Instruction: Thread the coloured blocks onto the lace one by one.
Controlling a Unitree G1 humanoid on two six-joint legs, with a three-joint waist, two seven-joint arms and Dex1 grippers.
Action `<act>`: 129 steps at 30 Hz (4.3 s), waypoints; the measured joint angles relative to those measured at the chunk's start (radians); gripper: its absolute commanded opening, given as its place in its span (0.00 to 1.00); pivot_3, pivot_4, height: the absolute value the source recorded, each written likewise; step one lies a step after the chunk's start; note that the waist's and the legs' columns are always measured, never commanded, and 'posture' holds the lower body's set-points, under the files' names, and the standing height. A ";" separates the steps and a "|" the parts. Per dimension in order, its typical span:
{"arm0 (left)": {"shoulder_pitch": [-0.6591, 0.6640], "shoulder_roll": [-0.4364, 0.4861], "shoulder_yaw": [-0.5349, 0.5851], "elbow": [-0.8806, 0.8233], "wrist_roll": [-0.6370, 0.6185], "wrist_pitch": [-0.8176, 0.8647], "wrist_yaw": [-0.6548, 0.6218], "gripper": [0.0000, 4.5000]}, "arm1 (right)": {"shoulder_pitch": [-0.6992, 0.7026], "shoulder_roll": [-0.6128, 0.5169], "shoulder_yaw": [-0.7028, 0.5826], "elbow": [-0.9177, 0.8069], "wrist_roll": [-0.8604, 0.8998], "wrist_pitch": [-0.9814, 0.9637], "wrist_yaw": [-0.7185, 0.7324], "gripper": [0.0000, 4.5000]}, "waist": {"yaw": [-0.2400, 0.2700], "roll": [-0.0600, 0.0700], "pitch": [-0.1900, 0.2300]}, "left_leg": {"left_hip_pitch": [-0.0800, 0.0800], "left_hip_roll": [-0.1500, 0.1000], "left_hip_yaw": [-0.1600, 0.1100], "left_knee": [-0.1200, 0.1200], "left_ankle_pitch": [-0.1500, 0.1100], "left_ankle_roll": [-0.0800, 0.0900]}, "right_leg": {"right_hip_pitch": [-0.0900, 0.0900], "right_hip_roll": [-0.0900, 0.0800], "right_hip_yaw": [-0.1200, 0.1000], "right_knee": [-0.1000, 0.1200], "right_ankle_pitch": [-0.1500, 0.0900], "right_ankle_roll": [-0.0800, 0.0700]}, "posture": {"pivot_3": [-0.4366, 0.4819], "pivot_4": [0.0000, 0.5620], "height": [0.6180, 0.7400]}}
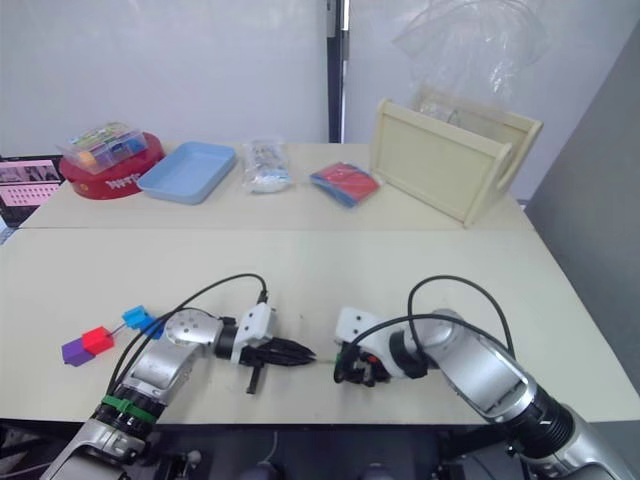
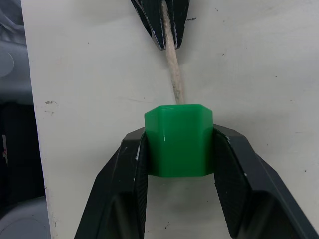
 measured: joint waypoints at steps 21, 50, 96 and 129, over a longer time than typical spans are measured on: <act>0.001 -0.053 -0.001 0.002 -0.009 0.050 -0.001 0.00 | 0.001 0.006 0.002 0.000 0.000 0.000 -0.004 0.30 | -0.001 0.000 0.000 | 0.000 0.000 0.000 0.000 0.000 0.000 | 0.000 0.000 0.000 0.000 0.000 0.000 | 0.48 0.27 1.00; -0.037 -0.092 -0.046 0.051 0.059 -0.013 0.016 0.08 | -0.011 0.023 0.014 0.010 -0.005 0.001 -0.003 0.30 | -0.002 -0.001 -0.001 | 0.001 0.000 0.000 0.002 0.000 0.000 | 0.001 0.000 0.000 0.001 0.000 0.000 | 0.48 0.27 1.00; -0.039 0.000 -0.078 -0.030 0.098 0.034 0.037 0.00 | -0.036 0.053 0.038 0.028 -0.008 0.001 0.005 0.30 | -0.004 0.000 -0.001 | 0.001 0.000 -0.001 0.002 0.000 0.000 | 0.001 0.001 0.000 0.002 0.000 0.000 | 0.48 0.27 1.00; -0.038 -0.056 -0.080 -0.008 0.054 0.005 -0.004 1.00 | 0.153 -0.125 -0.216 -0.094 0.102 -0.097 0.059 1.00 | 0.003 -0.001 -0.001 | -0.001 -0.001 -0.001 0.002 0.000 0.000 | 0.001 -0.001 -0.001 0.000 0.000 0.000 | 0.48 0.27 1.00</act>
